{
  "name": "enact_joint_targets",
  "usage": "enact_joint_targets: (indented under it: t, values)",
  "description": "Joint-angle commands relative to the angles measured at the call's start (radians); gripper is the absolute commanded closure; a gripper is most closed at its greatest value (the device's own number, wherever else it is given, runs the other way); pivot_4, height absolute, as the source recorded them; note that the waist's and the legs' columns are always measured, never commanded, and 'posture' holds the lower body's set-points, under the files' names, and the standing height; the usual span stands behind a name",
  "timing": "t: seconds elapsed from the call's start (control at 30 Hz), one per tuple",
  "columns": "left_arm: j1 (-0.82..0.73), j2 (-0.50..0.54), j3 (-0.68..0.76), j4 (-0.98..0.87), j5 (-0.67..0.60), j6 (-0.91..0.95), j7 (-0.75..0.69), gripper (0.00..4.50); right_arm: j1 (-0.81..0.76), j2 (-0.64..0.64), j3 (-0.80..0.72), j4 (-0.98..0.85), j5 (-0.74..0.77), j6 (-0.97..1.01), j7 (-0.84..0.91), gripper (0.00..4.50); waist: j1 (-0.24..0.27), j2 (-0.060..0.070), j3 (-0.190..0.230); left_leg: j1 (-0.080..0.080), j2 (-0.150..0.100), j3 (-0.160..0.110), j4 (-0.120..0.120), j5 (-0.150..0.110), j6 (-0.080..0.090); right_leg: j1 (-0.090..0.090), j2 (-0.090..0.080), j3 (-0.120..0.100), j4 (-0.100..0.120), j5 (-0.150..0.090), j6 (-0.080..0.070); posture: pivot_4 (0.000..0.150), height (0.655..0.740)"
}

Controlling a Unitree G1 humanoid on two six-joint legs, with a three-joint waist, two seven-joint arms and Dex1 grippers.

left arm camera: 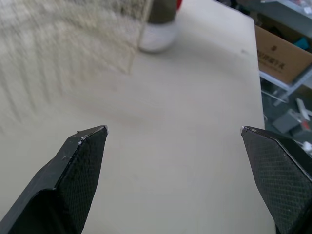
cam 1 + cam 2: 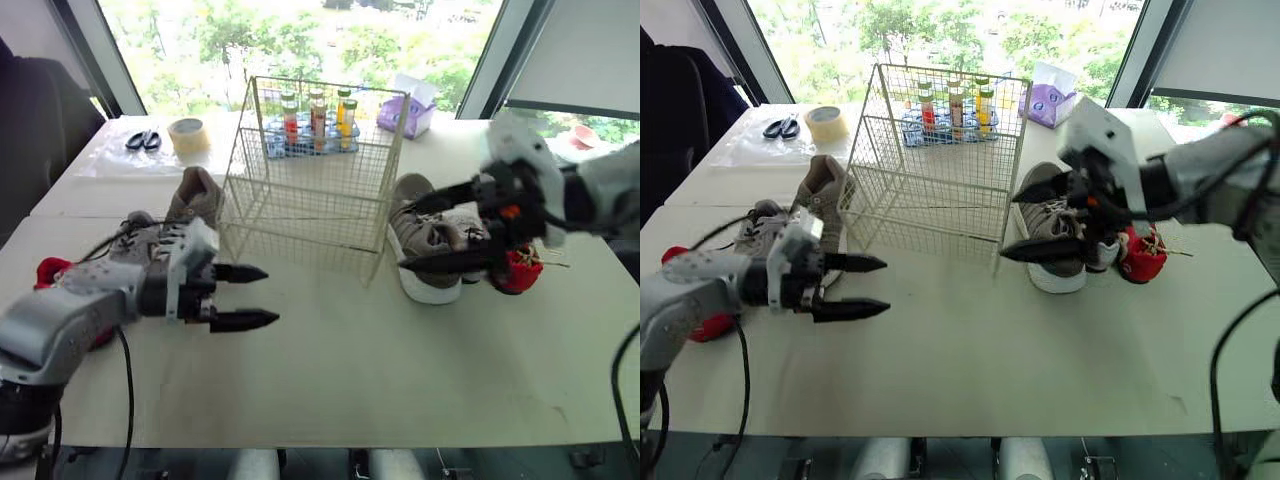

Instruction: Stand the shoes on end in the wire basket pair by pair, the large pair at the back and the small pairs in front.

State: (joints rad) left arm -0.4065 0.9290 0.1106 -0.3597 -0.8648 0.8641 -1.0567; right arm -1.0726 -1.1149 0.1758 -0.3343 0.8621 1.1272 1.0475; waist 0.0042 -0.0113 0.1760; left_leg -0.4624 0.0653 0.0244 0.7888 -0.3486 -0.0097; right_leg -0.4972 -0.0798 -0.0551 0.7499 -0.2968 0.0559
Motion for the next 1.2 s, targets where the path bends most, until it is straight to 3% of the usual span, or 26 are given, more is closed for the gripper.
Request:
enact_joint_targets:
  t: [0.03,0.4,0.67,0.83,0.97,1.1,1.2]
  values:
    - [-0.068,0.047,0.091,-0.020,-0.103,0.080,0.008,0.00,-0.163,0.077,0.170,0.092,-0.142,-0.010,0.091,0.07,-0.004,0.000,0.000,0.000,0.000,0.000,-0.002,0.000,0.000,0.000,0.000,0.000,0.000,0.002,0.004,0.150,0.6552]
    - [0.033,0.138,0.261,-0.096,-0.200,0.119,-0.007,0.00,-0.331,0.321,0.498,0.330,-0.439,-0.116,0.307,0.07,-0.023,0.001,0.000,0.001,0.000,-0.001,-0.003,0.001,-0.002,0.000,0.000,-0.001,0.000,0.001,0.009,0.150,0.6552]
    - [0.244,0.116,0.273,-0.119,-0.122,0.057,-0.030,0.00,-0.304,0.468,0.602,0.553,-0.657,-0.264,0.314,0.07,-0.023,0.000,0.000,0.001,0.000,0.000,-0.001,0.008,-0.013,0.000,-0.001,0.000,0.002,0.003,0.003,0.150,0.6552]
    - [0.309,0.121,0.280,-0.086,-0.075,0.007,-0.060,0.00,-0.280,0.487,0.609,0.612,-0.754,-0.346,0.340,2.35,-0.018,-0.001,0.000,0.001,0.000,-0.001,-0.001,0.011,-0.019,0.000,-0.001,-0.001,0.004,0.003,0.003,0.150,0.6552]
    - [0.287,0.117,0.264,-0.083,-0.076,-0.001,-0.059,0.00,-0.272,0.504,0.587,0.627,-0.787,-0.349,0.361,4.48,-0.021,-0.001,-0.001,0.001,0.000,-0.001,0.000,0.012,-0.021,0.000,-0.001,-0.001,0.004,0.006,0.001,0.150,0.6552]
    - [0.271,0.117,0.258,-0.081,-0.079,0.002,-0.058,0.00,-0.265,0.513,0.562,0.628,-0.820,-0.350,0.375,4.48,-0.026,-0.002,-0.001,0.001,0.000,-0.001,-0.001,0.013,-0.023,-0.001,-0.001,0.000,0.003,0.008,0.001,0.150,0.6552]
    - [0.246,0.114,0.241,-0.073,-0.075,-0.001,-0.061,0.00,-0.262,0.478,0.523,0.624,-0.852,-0.489,0.385,4.48,-0.024,-0.001,-0.001,0.001,0.001,-0.001,-0.001,0.013,-0.023,-0.002,0.000,-0.001,0.004,0.008,0.002,0.150,0.6552]
